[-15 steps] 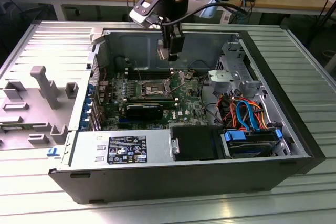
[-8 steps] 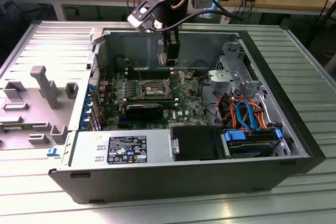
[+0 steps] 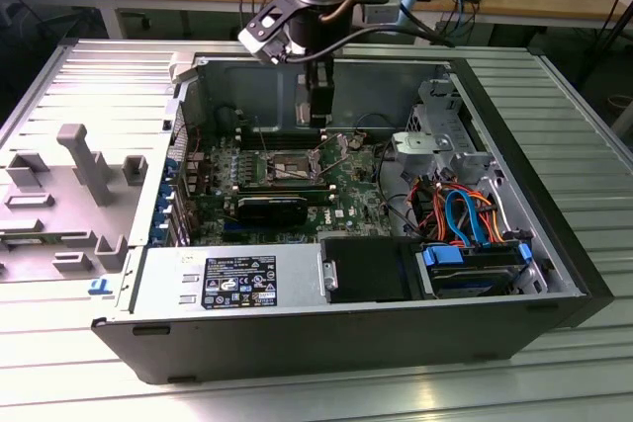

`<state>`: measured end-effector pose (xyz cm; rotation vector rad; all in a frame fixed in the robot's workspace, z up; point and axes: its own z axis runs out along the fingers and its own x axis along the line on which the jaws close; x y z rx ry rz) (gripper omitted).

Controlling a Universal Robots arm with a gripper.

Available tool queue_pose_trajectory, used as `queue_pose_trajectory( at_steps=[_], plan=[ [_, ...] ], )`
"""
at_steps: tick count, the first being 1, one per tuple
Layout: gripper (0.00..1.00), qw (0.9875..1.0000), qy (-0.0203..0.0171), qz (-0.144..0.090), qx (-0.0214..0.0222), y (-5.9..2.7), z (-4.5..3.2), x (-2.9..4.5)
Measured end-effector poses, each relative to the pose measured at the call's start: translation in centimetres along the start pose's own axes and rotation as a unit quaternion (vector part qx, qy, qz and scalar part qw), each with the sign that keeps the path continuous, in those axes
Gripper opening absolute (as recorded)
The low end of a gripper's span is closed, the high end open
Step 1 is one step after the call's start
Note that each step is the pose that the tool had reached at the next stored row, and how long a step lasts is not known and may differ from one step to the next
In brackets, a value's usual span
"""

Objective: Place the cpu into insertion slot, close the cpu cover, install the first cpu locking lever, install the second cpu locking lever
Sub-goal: 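Place the cpu into insertion slot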

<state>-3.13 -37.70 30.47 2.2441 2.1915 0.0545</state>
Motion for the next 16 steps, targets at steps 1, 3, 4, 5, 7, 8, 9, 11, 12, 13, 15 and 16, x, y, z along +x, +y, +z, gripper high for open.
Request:
queue_pose_trajectory(
  at_steps=[1, 3, 4, 5, 7, 8, 9, 11, 12, 13, 15, 16],
  plan=[
    [0.54, 1.0, -0.0001, 0.002, 0.0021, 0.0, 0.07, -0.01],
    [0.54, 1.0, -0.0002, 0.004, 0.0047, -0.01, 0.18, -0.04],
    [0.54, 1.0, -0.0004, 0.005, 0.0059, -0.01, 0.24, -0.09],
    [0.54, 1.0, -0.0003, 0.006, 0.0066, -0.02, 0.29, -0.12],
    [0.54, 0.9999, -0.0005, 0.007, 0.0101, -0.04, 0.51, -0.19],
    [0.54, 0.9999, -0.0007, 0.009, 0.0119, -0.05, 0.61, -0.19],
    [0.54, 0.9998, -0.0014, 0.011, 0.0137, -0.07, 0.8, -0.2],
    [0.54, 0.9998, -0.0018, 0.015, 0.015, -0.09, 1.03, -0.2],
    [0.54, 0.9997, -0.002, 0.017, 0.0152, -0.09, 1.13, -0.21],
    [0.54, 0.9997, -0.0024, 0.017, 0.0152, -0.09, 1.27, -0.21],
    [0.54, 0.9997, -0.0028, 0.017, 0.015, -0.1, 1.54, -0.21],
    [0.54, 0.9997, -0.003, 0.018, 0.0149, -0.11, 1.68, -0.22]
  ],
)
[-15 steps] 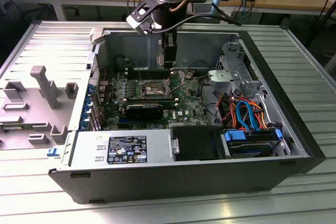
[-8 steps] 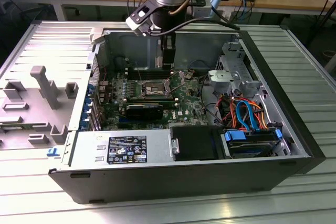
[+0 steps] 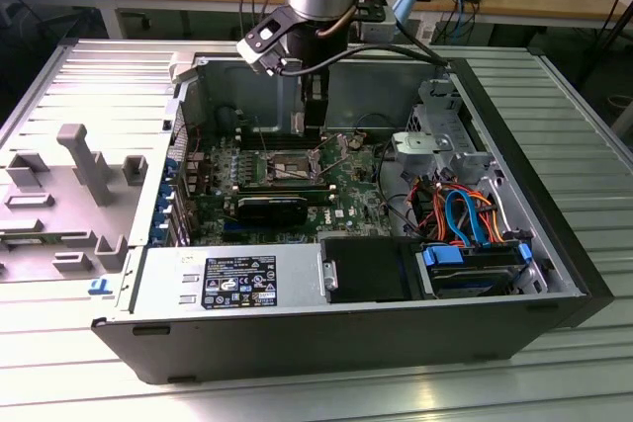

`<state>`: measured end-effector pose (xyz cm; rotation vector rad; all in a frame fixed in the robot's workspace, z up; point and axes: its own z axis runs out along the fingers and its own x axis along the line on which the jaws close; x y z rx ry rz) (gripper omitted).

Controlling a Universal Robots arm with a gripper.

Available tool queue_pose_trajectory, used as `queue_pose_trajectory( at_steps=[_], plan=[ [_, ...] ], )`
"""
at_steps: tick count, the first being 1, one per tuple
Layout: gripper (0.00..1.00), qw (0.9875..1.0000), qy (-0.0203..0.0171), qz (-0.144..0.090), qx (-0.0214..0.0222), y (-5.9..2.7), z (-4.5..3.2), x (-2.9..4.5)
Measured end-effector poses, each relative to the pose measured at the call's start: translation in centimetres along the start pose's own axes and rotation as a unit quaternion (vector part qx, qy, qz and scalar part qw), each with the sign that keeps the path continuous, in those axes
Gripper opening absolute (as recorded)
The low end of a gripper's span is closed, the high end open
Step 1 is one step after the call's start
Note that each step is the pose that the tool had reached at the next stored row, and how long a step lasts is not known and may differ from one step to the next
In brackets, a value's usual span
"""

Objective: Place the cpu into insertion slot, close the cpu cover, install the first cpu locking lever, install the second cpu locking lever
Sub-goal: 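Place the cpu into insertion slot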

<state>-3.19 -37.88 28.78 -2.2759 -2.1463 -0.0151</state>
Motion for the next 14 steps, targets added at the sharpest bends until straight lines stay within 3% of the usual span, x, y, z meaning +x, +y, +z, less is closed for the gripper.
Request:
queue_pose_trajectory(
  at_steps=[2, 4, 5, 14],
  plan=[
    [0.54, 1.0, -0.0009, 0.0, -0.0017, -0.04, 0.18, 0.0],
    [0.54, 0.9999, -0.0015, 0.0, -0.014, -0.38, 0.33, -0.03],
    [0.54, 0.9999, -0.0015, 0.0, -0.016, -0.53, 0.49, -0.03],
    [0.54, 0.9999, -0.0023, 0.0, -0.0159, -0.87, 1.53, -0.08]
  ],
)
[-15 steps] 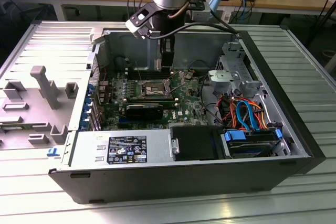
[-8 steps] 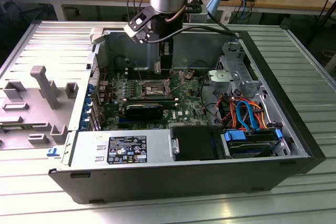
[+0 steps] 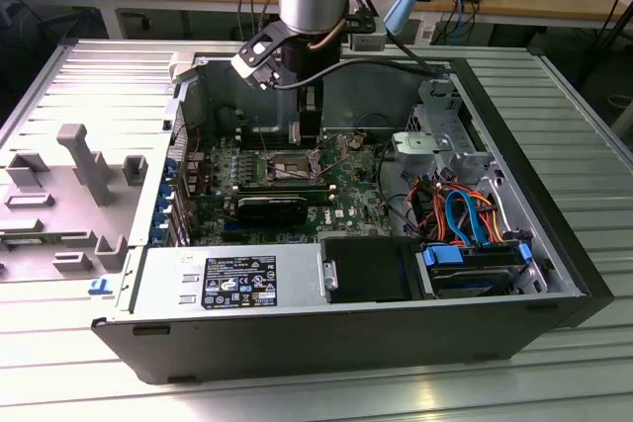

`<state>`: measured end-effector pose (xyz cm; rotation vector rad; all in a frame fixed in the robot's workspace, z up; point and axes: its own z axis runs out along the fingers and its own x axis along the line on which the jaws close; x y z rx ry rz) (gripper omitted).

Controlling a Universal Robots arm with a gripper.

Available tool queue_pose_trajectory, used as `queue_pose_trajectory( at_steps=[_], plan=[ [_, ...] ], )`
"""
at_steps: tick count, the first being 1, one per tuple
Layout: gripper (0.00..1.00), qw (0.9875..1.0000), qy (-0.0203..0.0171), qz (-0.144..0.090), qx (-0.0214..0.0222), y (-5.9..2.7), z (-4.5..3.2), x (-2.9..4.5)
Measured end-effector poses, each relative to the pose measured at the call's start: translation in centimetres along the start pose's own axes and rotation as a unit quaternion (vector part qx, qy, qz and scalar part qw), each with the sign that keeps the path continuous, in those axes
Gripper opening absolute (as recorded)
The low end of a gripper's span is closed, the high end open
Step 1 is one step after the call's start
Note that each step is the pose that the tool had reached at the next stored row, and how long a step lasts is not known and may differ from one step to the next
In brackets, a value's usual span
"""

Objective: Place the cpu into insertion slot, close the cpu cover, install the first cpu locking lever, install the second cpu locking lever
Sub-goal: 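Place the cpu into insertion slot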

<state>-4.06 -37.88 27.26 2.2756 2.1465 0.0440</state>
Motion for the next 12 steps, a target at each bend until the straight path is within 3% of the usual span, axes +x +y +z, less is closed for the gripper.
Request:
queue_pose_trajectory(
  at_steps=[12],
  plan=[
    [0.54, 1.0, 0.0, 0.0, -0.0001, 0.0, 0.17, 0.0]
  ],
)
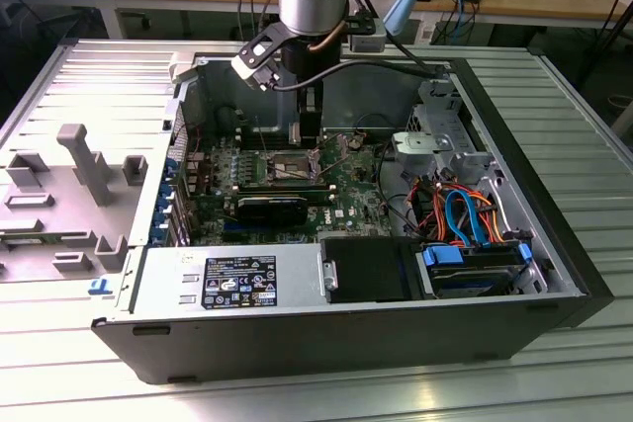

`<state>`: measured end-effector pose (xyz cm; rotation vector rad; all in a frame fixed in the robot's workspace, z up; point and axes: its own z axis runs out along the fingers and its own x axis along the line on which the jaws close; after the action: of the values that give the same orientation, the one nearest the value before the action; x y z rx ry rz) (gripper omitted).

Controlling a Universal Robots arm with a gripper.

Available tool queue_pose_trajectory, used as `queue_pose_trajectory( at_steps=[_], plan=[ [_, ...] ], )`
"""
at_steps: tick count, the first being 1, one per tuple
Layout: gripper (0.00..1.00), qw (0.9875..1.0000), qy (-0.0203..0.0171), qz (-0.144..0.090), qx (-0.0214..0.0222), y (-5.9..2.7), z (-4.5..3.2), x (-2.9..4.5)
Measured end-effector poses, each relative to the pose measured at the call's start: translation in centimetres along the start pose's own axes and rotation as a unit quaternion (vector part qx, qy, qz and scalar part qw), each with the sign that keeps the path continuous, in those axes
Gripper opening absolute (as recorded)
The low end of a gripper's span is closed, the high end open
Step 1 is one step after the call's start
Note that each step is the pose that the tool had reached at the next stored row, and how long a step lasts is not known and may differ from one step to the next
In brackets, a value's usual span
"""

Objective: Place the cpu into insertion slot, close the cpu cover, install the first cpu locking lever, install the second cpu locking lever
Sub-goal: 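Place the cpu into insertion slot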

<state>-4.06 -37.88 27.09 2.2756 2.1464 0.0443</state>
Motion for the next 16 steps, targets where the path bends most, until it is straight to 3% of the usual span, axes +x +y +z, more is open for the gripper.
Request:
queue_pose_trajectory(
  at_steps=[3, 6, 9, 11, 14, 15, 16],
  plan=[
    [0.54, 1.0, -0.0003, -0.001, -0.0001, -0.01, 0.05, 0.0],
    [0.54, 0.9997, 0.0003, -0.024, 0.0001, -0.06, 0.33, -0.01],
    [0.54, 0.9996, 0.0005, -0.03, -0.0015, -0.76, 0.77, -0.06],
    [0.54, 0.9995, 0.0006, -0.03, -0.0054, -1.51, 0.95, -0.1],
    [0.54, 0.9995, 0.0006, -0.03, -0.0101, -1.7, 1.14, -0.12],
    [0.54, 0.9995, 0.0007, -0.03, -0.0133, -1.72, 1.17, -0.12],
    [0.54, 0.9993, 0.001, -0.031, -0.0206, -1.76, 1.2, -0.12]
  ],
)
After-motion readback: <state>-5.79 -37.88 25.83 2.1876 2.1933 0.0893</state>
